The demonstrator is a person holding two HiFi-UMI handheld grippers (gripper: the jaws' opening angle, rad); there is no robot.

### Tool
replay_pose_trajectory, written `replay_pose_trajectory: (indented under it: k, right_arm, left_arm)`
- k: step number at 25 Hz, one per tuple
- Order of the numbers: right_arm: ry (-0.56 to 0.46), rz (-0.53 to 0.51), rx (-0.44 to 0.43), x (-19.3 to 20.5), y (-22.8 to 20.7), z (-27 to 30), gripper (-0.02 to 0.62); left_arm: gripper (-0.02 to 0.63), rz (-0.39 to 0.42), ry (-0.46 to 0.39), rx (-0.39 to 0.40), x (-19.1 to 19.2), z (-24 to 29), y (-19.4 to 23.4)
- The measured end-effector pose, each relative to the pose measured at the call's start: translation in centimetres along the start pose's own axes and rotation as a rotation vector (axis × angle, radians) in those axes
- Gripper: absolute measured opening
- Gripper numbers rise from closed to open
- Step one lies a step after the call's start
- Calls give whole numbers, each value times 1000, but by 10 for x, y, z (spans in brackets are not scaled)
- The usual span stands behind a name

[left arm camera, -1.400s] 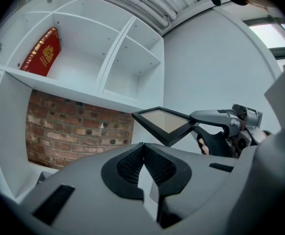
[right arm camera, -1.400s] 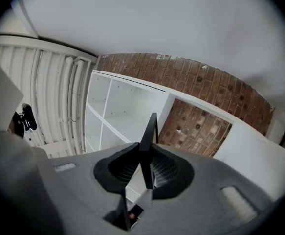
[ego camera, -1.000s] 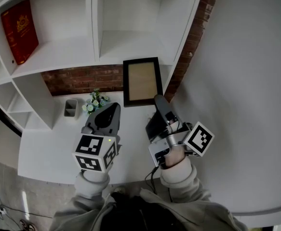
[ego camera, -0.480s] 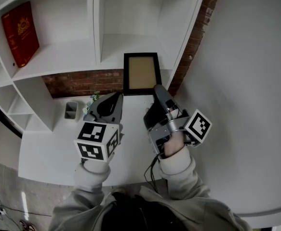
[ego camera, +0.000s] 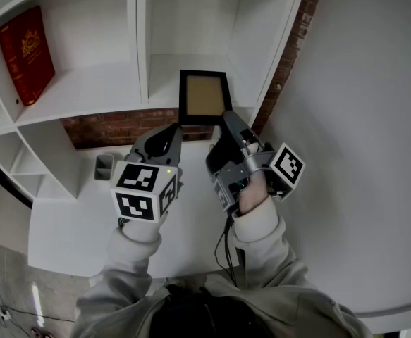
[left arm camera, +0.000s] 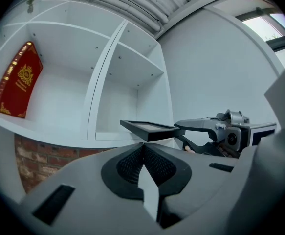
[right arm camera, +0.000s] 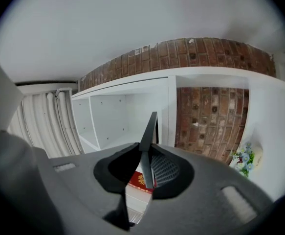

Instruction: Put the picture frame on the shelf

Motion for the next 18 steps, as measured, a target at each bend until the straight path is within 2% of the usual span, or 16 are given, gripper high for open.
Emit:
replay_pose_trajectory:
  k: [6, 18]
  right_arm:
    - [4, 32, 57, 9, -3, 48, 69]
    - [-57, 57, 93, 5, -11, 48, 69]
  left_arm:
    - [3, -14, 7, -21, -8, 23, 35]
    - [3, 27, 2, -38, 3, 25, 35]
Point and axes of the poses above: the fingertips, and each gripper's own axes: z forward along the fingers, y to its left, x out of its underside, the point moved 9 cm from there along -z, backward along the fingers, and after that the axes turned 11 degrees about -y, right-handed, at the moved point
